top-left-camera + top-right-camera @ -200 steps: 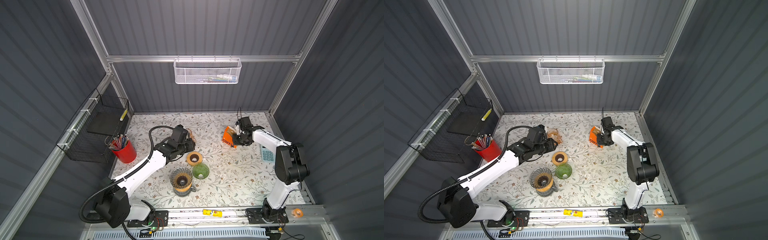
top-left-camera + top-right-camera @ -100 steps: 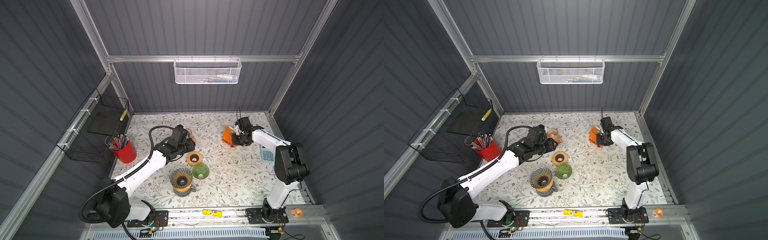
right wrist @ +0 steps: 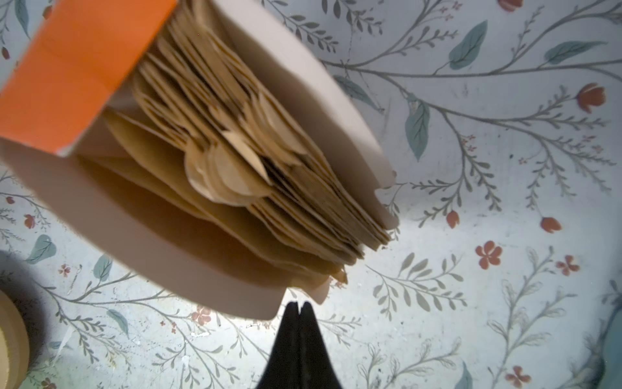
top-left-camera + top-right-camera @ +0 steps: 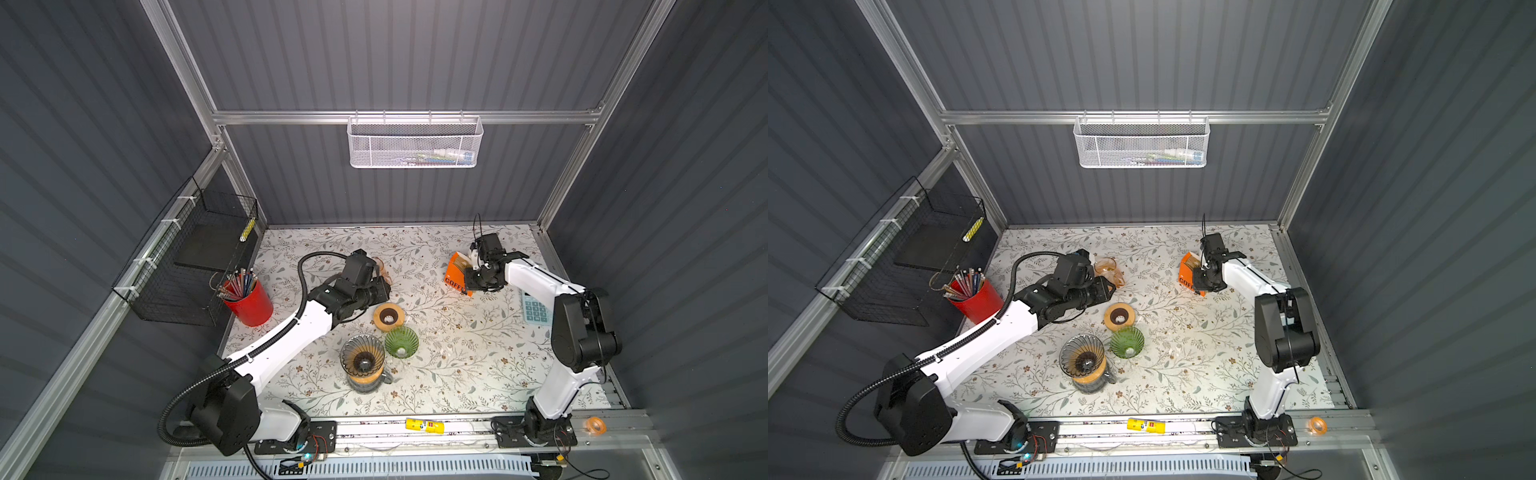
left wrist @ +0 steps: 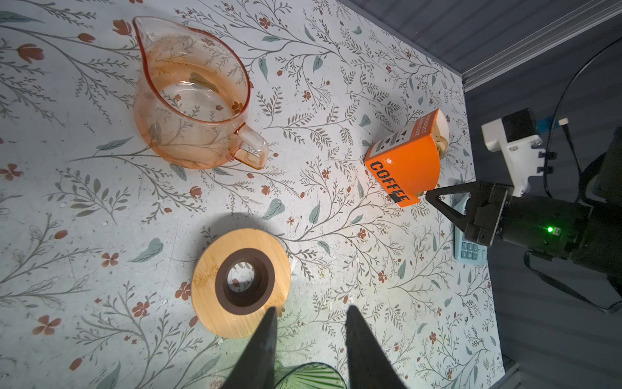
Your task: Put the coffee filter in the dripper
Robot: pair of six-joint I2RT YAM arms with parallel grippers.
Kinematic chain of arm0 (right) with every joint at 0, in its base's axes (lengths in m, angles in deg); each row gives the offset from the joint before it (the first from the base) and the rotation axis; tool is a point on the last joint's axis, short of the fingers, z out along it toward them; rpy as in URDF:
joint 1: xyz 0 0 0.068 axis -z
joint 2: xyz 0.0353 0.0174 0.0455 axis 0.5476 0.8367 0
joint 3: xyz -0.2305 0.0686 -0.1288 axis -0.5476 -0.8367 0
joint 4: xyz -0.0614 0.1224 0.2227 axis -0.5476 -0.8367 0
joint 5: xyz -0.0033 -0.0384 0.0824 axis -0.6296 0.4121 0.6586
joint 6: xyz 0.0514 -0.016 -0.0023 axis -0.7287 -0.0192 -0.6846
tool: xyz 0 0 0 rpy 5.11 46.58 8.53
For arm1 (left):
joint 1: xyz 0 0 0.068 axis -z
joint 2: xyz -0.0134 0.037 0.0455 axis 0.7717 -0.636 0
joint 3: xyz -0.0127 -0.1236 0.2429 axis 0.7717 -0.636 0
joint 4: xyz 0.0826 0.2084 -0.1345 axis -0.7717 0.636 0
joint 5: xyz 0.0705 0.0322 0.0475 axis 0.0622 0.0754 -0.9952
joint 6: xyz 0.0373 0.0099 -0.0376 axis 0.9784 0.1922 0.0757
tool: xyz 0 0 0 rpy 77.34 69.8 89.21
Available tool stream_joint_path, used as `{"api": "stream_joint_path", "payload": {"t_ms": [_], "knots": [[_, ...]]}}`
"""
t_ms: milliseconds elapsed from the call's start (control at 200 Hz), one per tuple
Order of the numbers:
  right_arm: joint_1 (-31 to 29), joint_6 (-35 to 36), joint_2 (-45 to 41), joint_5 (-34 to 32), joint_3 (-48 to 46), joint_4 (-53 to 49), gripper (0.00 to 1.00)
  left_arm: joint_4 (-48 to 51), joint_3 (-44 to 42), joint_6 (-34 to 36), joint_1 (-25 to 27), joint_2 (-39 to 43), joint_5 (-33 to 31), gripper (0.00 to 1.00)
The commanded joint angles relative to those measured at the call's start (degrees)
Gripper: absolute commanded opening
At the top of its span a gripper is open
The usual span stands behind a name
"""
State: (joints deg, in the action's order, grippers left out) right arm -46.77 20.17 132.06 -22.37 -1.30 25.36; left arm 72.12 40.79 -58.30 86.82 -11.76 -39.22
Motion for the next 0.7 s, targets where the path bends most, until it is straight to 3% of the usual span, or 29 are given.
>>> {"api": "stream_joint_path", "payload": {"t_ms": [0,125,695], "knots": [[-0.2,0.5,-0.3,-0.9,-0.1,-1.0,0.16,0.1,0.3,0.8,0.0,0.5,0.1,0.35],[-0.3,0.6,1.0,-0.8,0.6,-1.0,0.21,0.3,0.3,0.8,0.0,0.6,0.0,0.35],[-0.3,0.7,3.3,-0.9,1.9,-0.6,0.19,0.4,0.5,1.1,0.0,0.2,0.0,0.35]]}}
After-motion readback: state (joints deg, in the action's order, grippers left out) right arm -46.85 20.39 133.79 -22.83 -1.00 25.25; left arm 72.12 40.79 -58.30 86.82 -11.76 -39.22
